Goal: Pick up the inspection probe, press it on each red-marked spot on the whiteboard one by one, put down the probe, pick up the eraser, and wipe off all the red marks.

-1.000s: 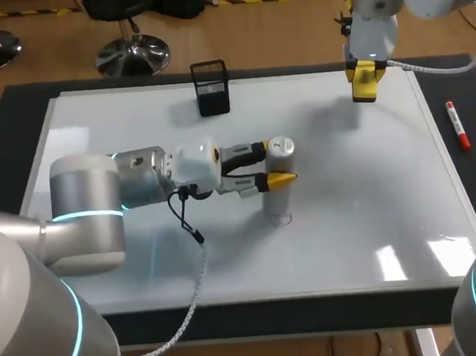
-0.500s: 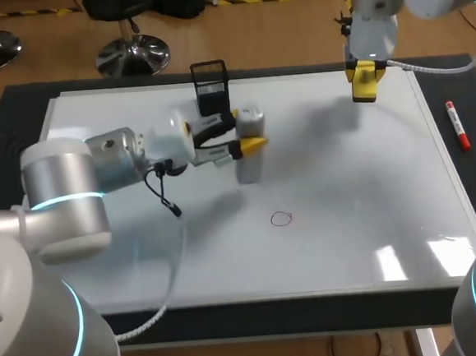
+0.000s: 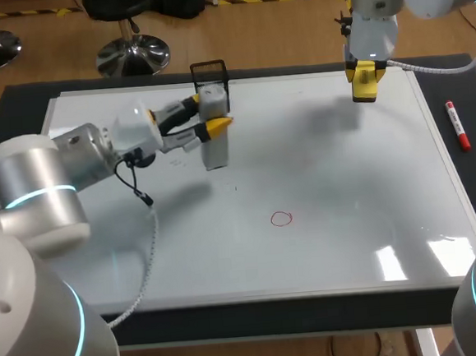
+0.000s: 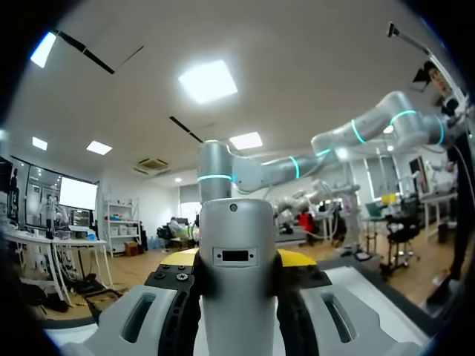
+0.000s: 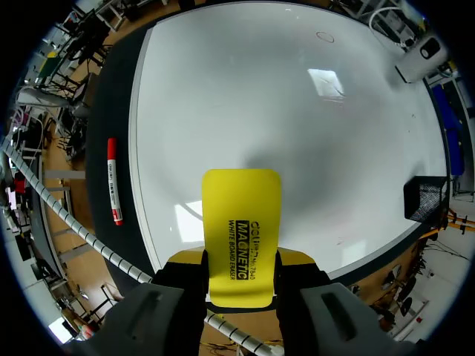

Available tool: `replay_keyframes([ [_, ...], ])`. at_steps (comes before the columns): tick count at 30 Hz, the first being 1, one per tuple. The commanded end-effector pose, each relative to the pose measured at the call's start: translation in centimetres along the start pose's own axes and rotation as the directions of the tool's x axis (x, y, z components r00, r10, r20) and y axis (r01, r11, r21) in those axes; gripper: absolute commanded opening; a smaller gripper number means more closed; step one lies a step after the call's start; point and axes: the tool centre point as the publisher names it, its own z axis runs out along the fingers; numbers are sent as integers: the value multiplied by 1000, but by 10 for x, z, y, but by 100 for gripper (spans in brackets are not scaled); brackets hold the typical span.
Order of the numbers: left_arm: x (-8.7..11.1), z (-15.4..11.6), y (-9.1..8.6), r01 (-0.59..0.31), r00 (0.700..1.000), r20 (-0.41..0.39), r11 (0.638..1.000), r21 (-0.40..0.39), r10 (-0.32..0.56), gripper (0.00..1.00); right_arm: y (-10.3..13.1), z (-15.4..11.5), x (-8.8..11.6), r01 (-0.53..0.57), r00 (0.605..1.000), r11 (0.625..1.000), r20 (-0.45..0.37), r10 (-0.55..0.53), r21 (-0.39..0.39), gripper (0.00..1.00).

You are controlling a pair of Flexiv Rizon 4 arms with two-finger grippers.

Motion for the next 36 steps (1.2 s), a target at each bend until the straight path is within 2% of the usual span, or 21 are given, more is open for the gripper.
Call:
replay_keyframes([
  [1, -9, -15, -11, 2, 999, 34, 1000, 16, -2, 0, -1, -1, 1, 3, 1000, 1000, -4, -3, 0, 0],
  [7, -30, -39, -17, -13, 995, 99, 1000, 22, 10, 0, -1, -1, 1, 3, 1000, 1000, -4, -3, 0, 0],
  [17, -61, -64, -21, -21, 987, 157, 1000, 12, 19, 0, -1, -1, 1, 3, 1000, 1000, -4, -3, 0, 0],
  [30, -81, -85, -17, -23, 976, 216, 1000, 8, 20, 0, -1, -1, 1, 3, 1000, 1000, -4, -3, 0, 0],
  [36, -82, -90, -15, -10, 980, 200, 1000, 18, 6, 0, -1, -1, 1, 3, 1000, 1000, -4, -3, 0, 0],
])
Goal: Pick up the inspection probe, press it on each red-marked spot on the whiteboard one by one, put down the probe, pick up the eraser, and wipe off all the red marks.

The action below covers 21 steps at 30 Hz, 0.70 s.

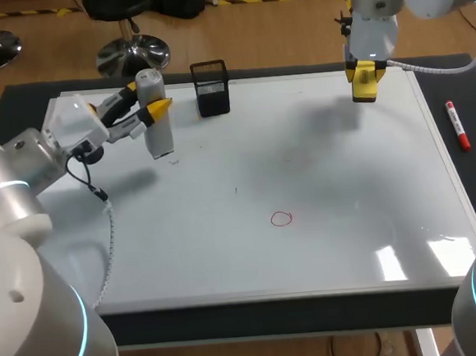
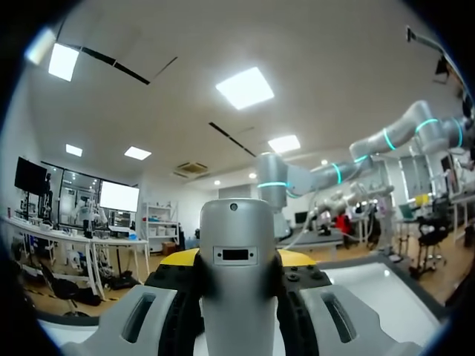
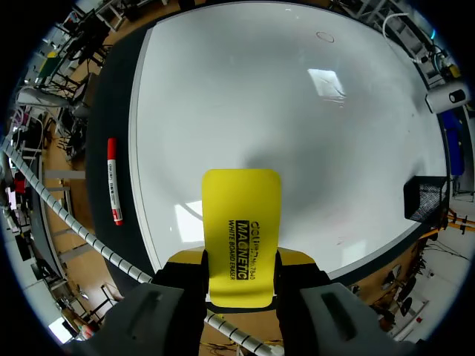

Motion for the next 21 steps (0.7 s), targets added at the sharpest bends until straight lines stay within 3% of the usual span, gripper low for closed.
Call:
replay_keyframes([
  [1, 1, -4, 0, 0, 1000, -22, 1000, 6, 1, 0, -1, -1, 1, 3, 1000, 1000, -4, -3, 0, 0],
  [21, 1, -5, 0, -2, 1000, -23, 1000, 5, 2, 0, -1, -1, 1, 3, 1000, 1000, -4, -3, 0, 0],
])
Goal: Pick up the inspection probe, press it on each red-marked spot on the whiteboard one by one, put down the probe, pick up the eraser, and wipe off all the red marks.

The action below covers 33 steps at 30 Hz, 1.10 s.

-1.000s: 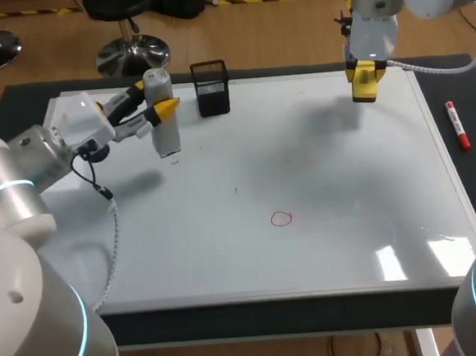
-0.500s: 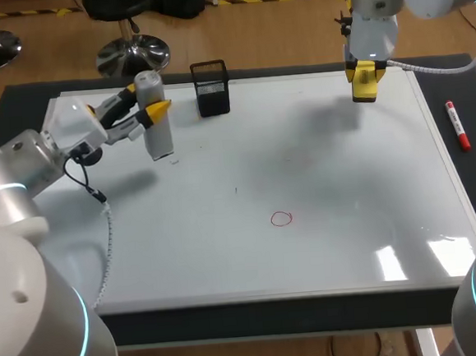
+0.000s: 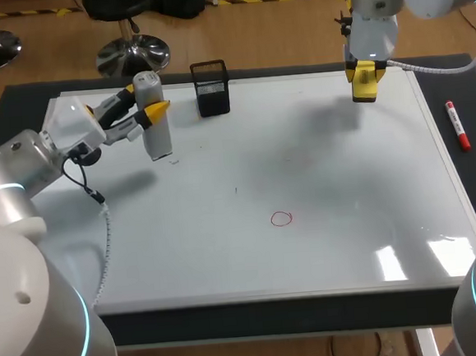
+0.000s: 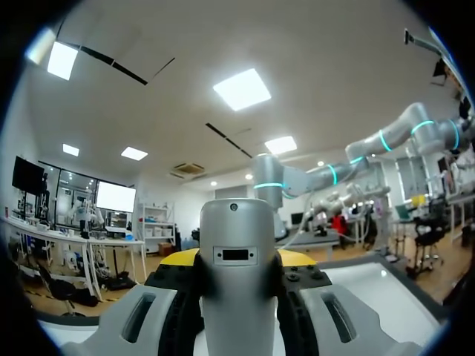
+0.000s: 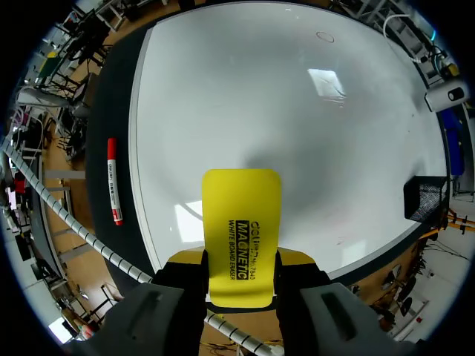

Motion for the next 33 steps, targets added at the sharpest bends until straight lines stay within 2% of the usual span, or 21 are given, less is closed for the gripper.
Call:
replay_keyframes([
  [1, -1, 0, 0, 0, 1000, -1, 1000, 2, 0, 0, -1, -1, 1, 3, 1000, 1000, -4, -3, 0, 0],
  [10, -1, 0, 0, 0, 1000, -1, 1000, 2, 0, 0, 28, 2, -20, 96, 995, 995, -12, -96, 28, 0],
  [18, -1, 0, 0, 0, 1000, -1, 1000, 2, 0, 0, 78, -8, -68, 242, 970, 970, -11, -242, 26, 0],
  [25, -1, 0, 0, 0, 1000, -1, 1000, 2, 0, 0, 127, -17, -112, 383, 924, 924, -27, -382, 24, 0],
  [33, -1, 0, 0, 0, 1000, -1, 1000, 2, 0, 0, 175, -24, -143, 438, 899, 896, -28, -437, 74, 0],
])
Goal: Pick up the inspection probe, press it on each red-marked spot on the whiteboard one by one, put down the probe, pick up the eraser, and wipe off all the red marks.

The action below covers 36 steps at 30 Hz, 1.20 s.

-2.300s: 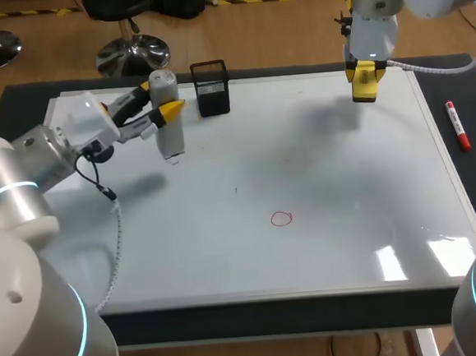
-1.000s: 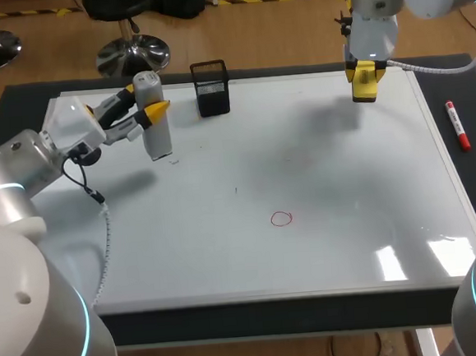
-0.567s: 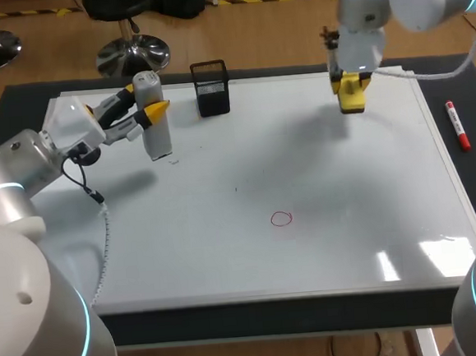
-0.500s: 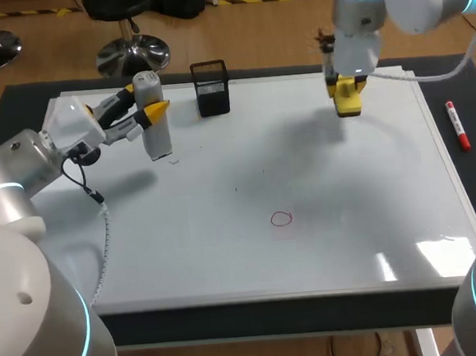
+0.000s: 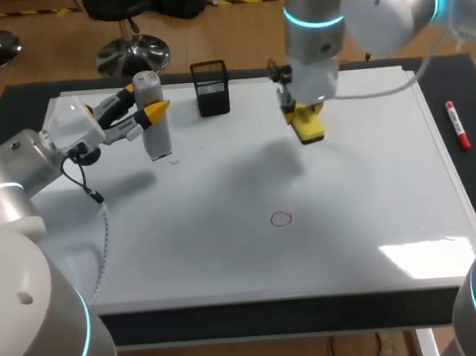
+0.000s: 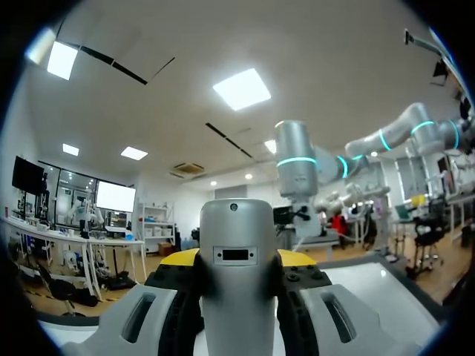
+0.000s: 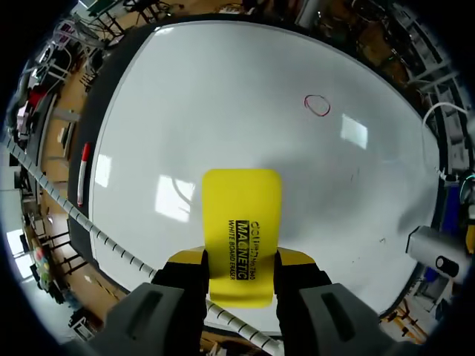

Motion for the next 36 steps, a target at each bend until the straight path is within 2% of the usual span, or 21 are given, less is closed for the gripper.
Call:
replay_keyframes([
  [1, 0, 0, 0, -1, 1000, 0, 1000, 4, 1, 0, 22, -4, -19, 21, 999, 999, -34, -19, 41, 0],
  [6, 0, 0, 0, -1, 1000, 0, 1000, 4, 1, 0, 46, 0, -45, 47, 999, 998, 10, -48, 47, 0],
  [8, 0, 0, 0, -1, 1000, 0, 1000, 4, 1, 0, 57, 3, -53, 48, 999, 998, -5, -48, 46, 0],
  [9, 0, 0, 0, -1, 1000, 0, 1000, 4, 1, 0, 63, 5, -57, 51, 998, 998, 19, -51, 41, 0],
  [16, 0, 0, 0, -1, 1000, 0, 1000, 4, 1, 0, 98, 14, -87, 77, 996, 997, 48, -77, 14, 0],
  [18, 0, 0, 0, -1, 1000, 0, 1000, 4, 1, 0, 104, 20, -94, 88, 996, 996, 27, -88, -3, 0],
  [19, 0, 0, 0, -1, 1000, 0, 1000, 4, 1, 0, 106, 22, -97, 86, 995, 996, 55, -85, -10, 0],
  [24, 0, 0, 0, -1, 1000, 0, 1000, 4, 1, 0, 117, 31, -113, 103, 994, 994, 48, -102, -23, 0],
  [30, 0, 0, 0, -1, 1000, 0, 1000, 4, 1, 0, 129, 41, -133, 109, 991, 993, 79, -106, -41, 0],
  [36, 0, 0, 0, -1, 1000, 0, 1000, 4, 1, 0, 140, 55, -143, 106, 992, 993, 68, -102, -51, 0],
])
